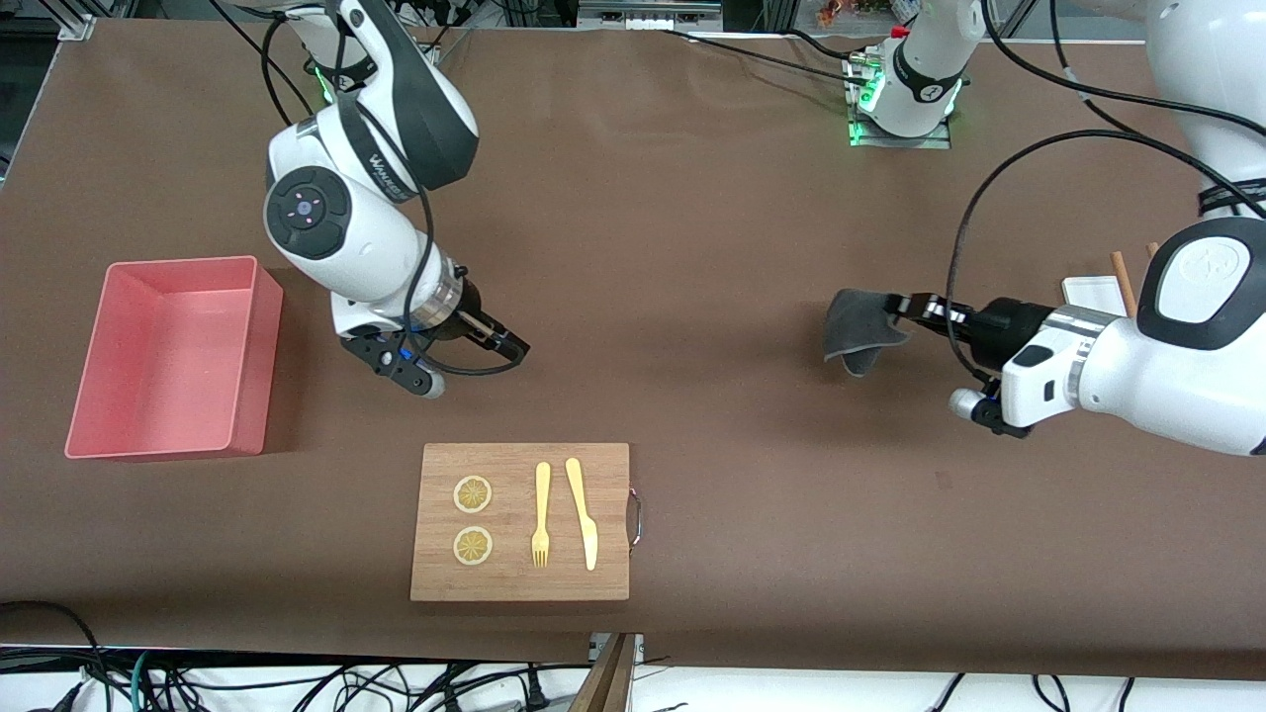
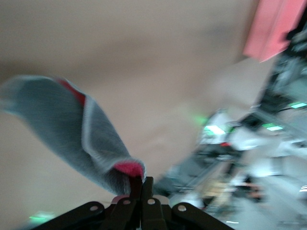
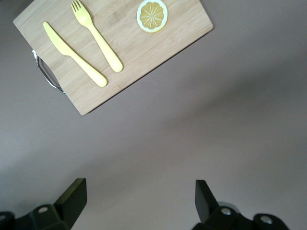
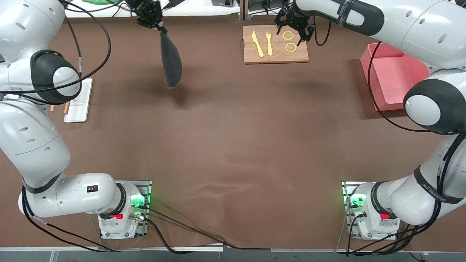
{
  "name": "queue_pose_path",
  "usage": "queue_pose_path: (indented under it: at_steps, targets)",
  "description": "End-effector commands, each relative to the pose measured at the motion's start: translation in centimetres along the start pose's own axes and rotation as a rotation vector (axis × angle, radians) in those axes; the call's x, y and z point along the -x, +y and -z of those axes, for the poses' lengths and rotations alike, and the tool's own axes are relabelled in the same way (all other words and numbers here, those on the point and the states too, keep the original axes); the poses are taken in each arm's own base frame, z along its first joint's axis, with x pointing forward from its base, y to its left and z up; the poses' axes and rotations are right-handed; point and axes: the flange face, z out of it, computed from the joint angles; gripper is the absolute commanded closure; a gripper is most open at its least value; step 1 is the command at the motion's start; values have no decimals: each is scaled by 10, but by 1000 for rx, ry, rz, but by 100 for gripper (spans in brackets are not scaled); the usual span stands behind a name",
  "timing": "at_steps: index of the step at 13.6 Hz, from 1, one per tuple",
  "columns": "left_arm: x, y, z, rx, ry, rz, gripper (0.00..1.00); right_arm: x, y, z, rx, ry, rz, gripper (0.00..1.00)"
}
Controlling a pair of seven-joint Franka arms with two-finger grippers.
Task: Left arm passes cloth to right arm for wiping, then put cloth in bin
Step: 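Carry the cloth to the right gripper and grasp it there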
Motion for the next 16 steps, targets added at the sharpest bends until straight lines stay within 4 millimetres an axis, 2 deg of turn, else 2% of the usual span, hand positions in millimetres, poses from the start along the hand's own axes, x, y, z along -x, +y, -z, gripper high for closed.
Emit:
queue_pose_path:
  at_steps: [1,3,5,7,9,10,16]
  targets:
    - [-15,73,-49,107,-4,227,100,8,-8,2,-18,-13,-43,0]
    - [-18,146,-114,180,-13,281,100,11,-9,1,-20,-26,-64,0]
    - [-16,207,-177,270,-1,401,100,15,-9,2,-22,-60,-79,0]
    - [-20,243,-224,348,65,504,100,20,-8,-1,-17,-120,-99,0]
    - [-23,258,-253,416,66,530,100,25,-1,-3,36,-154,-83,0]
    - [-23,260,-258,419,70,530,100,25,3,-5,64,-171,-78,0]
    - [-24,258,-249,428,71,551,100,31,11,-12,132,-217,-28,0]
